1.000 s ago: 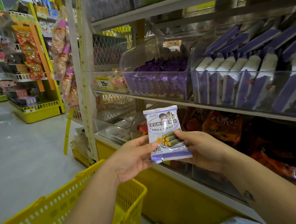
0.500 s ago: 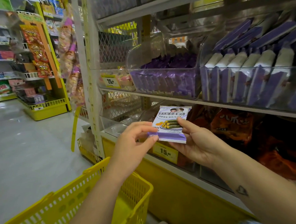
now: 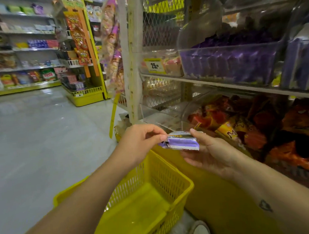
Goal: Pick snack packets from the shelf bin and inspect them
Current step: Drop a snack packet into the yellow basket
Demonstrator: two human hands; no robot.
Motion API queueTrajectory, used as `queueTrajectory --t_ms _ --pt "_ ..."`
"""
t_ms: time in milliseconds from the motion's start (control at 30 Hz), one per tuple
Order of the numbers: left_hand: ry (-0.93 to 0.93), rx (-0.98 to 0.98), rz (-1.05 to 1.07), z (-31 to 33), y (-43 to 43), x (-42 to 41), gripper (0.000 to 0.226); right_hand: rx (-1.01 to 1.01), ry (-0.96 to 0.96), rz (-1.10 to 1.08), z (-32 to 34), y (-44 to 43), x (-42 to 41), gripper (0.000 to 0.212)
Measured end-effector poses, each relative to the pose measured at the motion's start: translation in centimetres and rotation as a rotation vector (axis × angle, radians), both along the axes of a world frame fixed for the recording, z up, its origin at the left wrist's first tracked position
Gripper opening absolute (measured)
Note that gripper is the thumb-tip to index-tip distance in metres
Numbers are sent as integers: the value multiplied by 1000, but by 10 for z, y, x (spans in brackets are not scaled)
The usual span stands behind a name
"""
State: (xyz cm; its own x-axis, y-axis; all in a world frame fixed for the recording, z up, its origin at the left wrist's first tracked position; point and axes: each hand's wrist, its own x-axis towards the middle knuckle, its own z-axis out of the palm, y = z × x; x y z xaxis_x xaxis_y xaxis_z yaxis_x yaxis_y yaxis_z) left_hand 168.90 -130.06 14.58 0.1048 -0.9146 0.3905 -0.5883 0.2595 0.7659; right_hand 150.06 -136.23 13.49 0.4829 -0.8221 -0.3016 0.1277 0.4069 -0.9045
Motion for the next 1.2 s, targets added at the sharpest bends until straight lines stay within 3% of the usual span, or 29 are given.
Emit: queueTrajectory --t_ms 233,300,467,667,933,1133,1200 --pt "187 317 36 -79 -3 71 32 34 195 153 -66 -18 58 26" --pt "262 374 85 -115 -8 87 33 -7 221 159 -92 -28 74 44" --pt "320 537 215 -215 -26 115 27 -648 890 487 -175 -59 84 43" --pt "142 578 446 -314 -50 131 24 -928 1300 710 -234 -73 64 31" --pt "-113 661 280 -388 -46 117 15 -1138 1255 608 -248 -77 57 29" --pt "-182 979 100 -398 -41 114 48 -1195 1193 557 -255 -78 52 32" --pt "-217 1000 48 -390 -43 115 46 -1188 1196 571 -256 -78 51 33"
